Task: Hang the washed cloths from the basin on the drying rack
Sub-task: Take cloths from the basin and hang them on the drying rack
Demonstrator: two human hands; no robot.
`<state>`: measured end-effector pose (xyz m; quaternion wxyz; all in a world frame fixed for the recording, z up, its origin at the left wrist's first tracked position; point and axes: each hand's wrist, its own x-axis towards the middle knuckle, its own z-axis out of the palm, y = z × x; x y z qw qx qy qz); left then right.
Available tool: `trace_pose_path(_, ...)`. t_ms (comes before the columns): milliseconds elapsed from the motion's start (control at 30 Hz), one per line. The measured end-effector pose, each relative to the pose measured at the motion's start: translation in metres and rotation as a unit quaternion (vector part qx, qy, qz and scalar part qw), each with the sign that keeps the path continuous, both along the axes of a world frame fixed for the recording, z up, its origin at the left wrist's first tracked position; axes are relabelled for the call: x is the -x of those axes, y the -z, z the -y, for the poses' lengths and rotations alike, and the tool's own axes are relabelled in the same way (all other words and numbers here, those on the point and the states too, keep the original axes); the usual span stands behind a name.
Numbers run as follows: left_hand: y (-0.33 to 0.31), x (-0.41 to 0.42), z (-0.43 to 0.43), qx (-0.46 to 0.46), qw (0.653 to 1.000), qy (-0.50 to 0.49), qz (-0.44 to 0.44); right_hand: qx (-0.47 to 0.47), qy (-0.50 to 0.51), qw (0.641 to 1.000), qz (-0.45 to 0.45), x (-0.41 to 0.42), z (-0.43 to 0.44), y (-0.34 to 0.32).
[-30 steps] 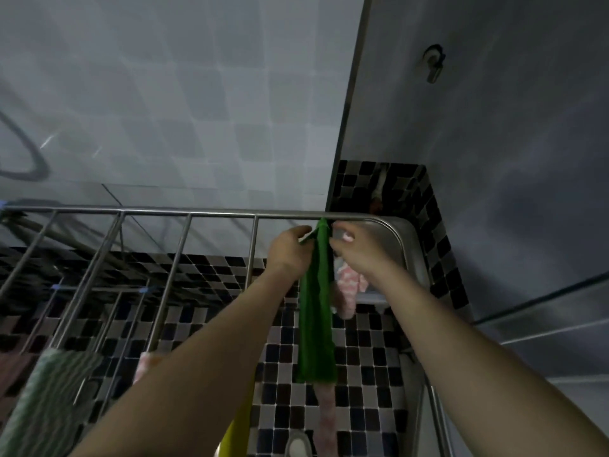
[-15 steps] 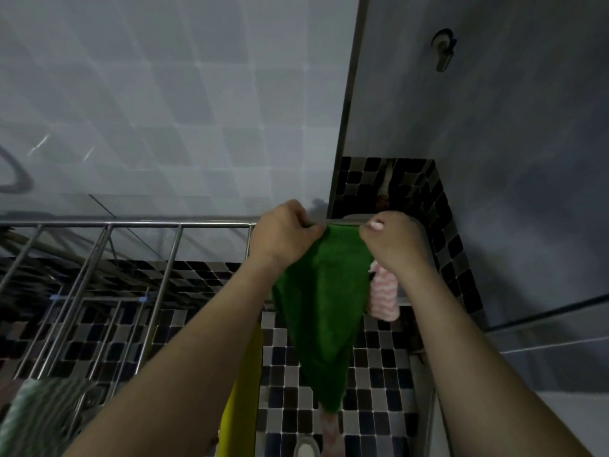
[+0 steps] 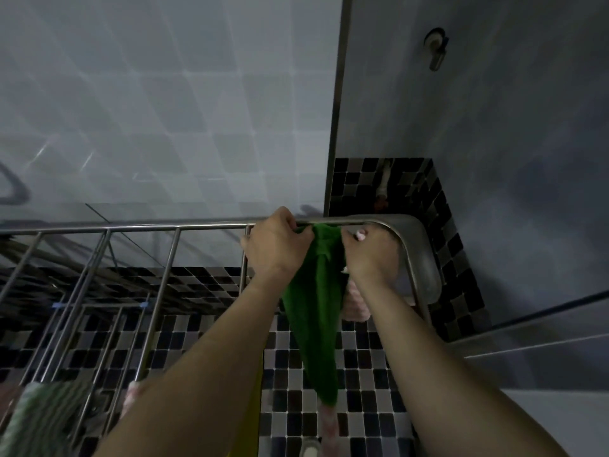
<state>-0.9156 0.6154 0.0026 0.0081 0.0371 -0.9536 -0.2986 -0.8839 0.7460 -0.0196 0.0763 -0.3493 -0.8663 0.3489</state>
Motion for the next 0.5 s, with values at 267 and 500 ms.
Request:
trace_pose_path(267, 0.006, -0.013, 0.006, 0.055, 0.995, 0.047, -0.068, 0.128, -0.156, 0.979, 0.033, -0.006, -0.007, -0.016)
trace_pose_path(500, -0.023, -0.090, 0.032, 0.058, 0.949, 0.237, 0.198, 0.119, -0.278, 0.946, 0.116, -0.029, 0.000, -0.041)
